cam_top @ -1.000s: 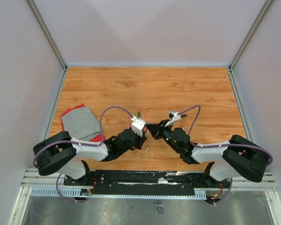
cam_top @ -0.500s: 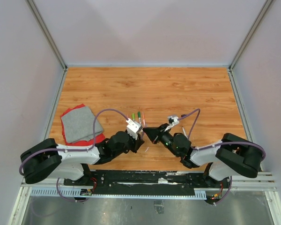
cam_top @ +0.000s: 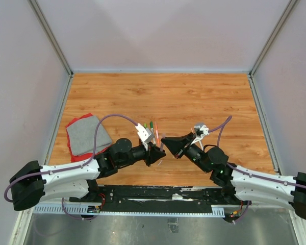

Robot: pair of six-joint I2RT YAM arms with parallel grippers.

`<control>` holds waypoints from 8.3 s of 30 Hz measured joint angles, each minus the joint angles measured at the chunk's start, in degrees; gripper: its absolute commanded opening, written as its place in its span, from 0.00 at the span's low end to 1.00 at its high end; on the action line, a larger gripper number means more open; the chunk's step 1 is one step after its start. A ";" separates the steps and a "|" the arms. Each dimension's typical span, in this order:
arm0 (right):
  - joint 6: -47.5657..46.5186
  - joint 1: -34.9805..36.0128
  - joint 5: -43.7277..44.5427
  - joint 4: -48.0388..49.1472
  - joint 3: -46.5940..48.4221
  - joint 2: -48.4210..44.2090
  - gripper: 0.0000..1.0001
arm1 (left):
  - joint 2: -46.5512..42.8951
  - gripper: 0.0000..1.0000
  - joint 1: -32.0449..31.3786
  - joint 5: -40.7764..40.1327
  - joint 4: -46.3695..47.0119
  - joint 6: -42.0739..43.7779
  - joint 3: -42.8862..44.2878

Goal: Insert the pens into the pen caps
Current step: Insert the pen cap onto the pen, then place the pen at the center of the board, then pick up the pen from the center of the board.

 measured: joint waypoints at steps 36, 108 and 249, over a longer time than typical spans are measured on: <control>-5.35 4.00 18.34 -51.87 34.62 -9.86 0.71 | -2.97 0.00 0.39 -2.56 -4.31 1.22 6.38; -11.47 -5.70 -7.32 -53.00 30.38 -13.79 0.52 | -6.60 0.00 0.33 5.90 -4.63 -2.12 13.18; -15.85 -46.36 -15.28 -83.73 38.36 38.47 0.33 | -18.34 1.00 20.04 -21.05 -52.65 -3.43 20.55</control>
